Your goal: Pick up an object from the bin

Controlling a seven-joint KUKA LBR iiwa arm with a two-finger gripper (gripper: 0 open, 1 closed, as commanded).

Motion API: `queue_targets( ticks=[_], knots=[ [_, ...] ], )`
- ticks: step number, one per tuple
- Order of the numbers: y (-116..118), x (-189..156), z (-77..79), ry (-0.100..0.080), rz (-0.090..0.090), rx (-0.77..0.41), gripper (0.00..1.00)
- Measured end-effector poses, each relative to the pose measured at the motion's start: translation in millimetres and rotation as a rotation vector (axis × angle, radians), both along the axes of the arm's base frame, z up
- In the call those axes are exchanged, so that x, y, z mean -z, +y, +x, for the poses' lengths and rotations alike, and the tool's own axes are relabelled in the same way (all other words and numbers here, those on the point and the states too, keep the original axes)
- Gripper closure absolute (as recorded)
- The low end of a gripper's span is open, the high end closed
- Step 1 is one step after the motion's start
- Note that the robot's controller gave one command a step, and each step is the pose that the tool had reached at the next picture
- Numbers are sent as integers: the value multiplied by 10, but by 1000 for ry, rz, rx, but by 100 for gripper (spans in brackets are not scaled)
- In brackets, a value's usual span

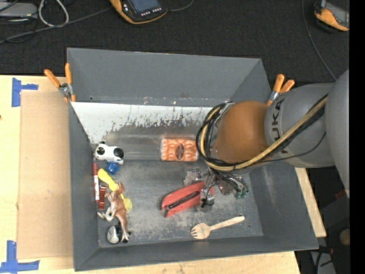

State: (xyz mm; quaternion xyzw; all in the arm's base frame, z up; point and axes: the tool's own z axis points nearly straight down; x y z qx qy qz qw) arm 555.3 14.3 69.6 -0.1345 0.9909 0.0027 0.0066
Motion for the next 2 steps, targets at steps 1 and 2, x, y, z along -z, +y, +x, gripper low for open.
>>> queue_targets(
  ticks=[1, 2],
  knots=[
    [0, 0, 0, 0, 0, 0, 100],
    [-128, -544, -70, 9, 0, 14, 100]
  ],
)
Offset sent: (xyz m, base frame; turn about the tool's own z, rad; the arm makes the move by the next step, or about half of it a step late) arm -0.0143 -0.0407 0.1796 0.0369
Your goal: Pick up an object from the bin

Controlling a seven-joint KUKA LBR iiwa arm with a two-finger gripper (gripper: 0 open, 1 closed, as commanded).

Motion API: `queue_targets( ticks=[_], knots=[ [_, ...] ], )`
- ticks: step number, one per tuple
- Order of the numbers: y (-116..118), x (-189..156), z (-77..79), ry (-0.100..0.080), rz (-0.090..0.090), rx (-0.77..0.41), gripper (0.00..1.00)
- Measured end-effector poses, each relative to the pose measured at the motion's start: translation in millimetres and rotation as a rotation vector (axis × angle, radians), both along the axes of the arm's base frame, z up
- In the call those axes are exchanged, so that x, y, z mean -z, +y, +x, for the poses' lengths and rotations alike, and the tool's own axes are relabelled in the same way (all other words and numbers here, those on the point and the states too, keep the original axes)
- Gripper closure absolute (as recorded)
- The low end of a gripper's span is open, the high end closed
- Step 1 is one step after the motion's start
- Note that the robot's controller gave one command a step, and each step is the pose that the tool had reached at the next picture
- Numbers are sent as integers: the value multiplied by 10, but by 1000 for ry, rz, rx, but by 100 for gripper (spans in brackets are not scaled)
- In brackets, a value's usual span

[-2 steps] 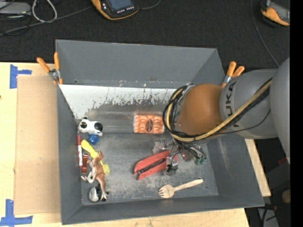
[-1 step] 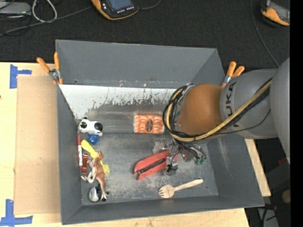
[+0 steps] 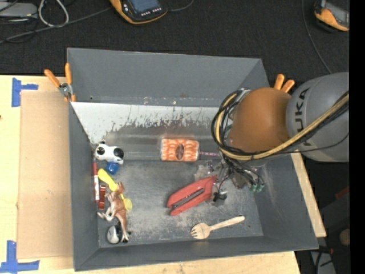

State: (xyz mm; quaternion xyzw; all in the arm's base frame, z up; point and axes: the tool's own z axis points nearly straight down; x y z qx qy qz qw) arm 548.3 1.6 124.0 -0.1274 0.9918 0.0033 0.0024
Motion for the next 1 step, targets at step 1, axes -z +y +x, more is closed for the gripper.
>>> queue_targets(
  ticks=[1],
  knots=[
    [143, -755, -64, 2, 0, -20, 100]
  ],
)
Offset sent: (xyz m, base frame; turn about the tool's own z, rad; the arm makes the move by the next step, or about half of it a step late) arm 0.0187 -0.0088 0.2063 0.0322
